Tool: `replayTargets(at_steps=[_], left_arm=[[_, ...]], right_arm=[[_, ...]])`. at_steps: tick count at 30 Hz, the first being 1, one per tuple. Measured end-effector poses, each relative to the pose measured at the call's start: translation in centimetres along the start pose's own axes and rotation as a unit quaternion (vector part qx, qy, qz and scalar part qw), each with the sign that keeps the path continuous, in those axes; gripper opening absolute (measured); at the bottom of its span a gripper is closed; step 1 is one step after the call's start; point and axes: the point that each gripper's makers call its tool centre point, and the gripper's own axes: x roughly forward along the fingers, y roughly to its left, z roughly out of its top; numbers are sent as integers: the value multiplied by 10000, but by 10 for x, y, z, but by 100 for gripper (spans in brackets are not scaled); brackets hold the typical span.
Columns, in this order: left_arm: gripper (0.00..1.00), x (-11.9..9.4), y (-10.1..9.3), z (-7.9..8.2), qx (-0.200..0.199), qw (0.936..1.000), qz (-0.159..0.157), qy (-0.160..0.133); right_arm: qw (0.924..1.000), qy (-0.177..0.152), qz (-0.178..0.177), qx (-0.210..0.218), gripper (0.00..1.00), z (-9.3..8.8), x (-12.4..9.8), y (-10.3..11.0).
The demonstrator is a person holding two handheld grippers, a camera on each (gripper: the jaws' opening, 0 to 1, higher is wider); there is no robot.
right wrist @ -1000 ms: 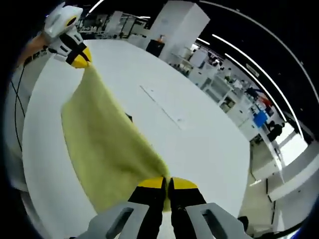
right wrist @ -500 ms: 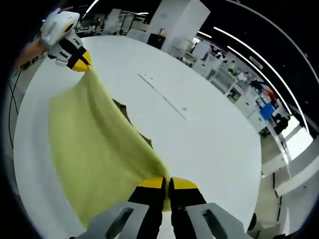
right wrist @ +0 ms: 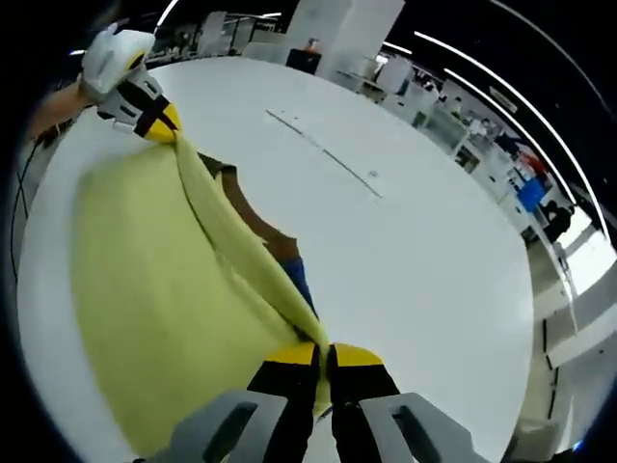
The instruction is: Fold the garment on the visible template until the final outline fits inside the template.
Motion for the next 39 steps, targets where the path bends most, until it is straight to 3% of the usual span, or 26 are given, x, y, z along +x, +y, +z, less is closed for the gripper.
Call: replayTargets(at_steps=[3, 5, 9, 13, 18, 23, 27, 29, 31, 33, 36, 38, 39], left_arm=[[2, 3, 0, -4, -35, 10000, 0, 14], [2, 4, 0, -3, -442, 9989, -68, -137], [4, -2, 1, -4, -403, 9989, -167, -145], [12, -8, 2, -8, -264, 9994, -158, -151], [17, -13, 4, -11, -191, 9994, -180, -234], [20, -15, -2, -8, 472, 9978, -314, -331], [17, -15, -6, -9, 721, 9959, -420, -338], [18, -15, 0, -9, 1037, 9940, -206, -265], [11, -12, 8, -15, 1541, 9880, 53, 11], [3, -11, 8, -16, 1706, 9852, 164, 48], [0, -10, 8, -14, 1466, 9890, 151, -108], [0, -11, 13, -12, 1194, 9923, 264, -208], [0, -11, 15, -12, 1062, 9936, 297, -232]], right_arm=[[9999, 40, 71, 71, 1, -5, 3, 0], [9997, 34, 108, 222, 2, -8, 5, -1], [9988, -74, 117, 460, 8, -10, 2, -6], [9995, -103, 23, 290, 14, -12, -4, -13], [9997, -196, 76, 97, 14, -16, -6, -15], [9993, -255, 152, -216, 15, -18, -7, -13], [9979, -304, 84, -562, 12, -16, -2, -16], [9965, -312, 12, -770, 8, -14, -1, -19], [9964, -343, -26, -771, 6, -13, -2, -19], [9970, -407, -44, -654, 4, -11, -1, -20], [9976, -587, -65, -359, 0, -6, -4, -23], [9976, -677, -84, 120, 0, -4, -5, -27], [9953, -718, -66, 644, 0, -3, -6, -28]])
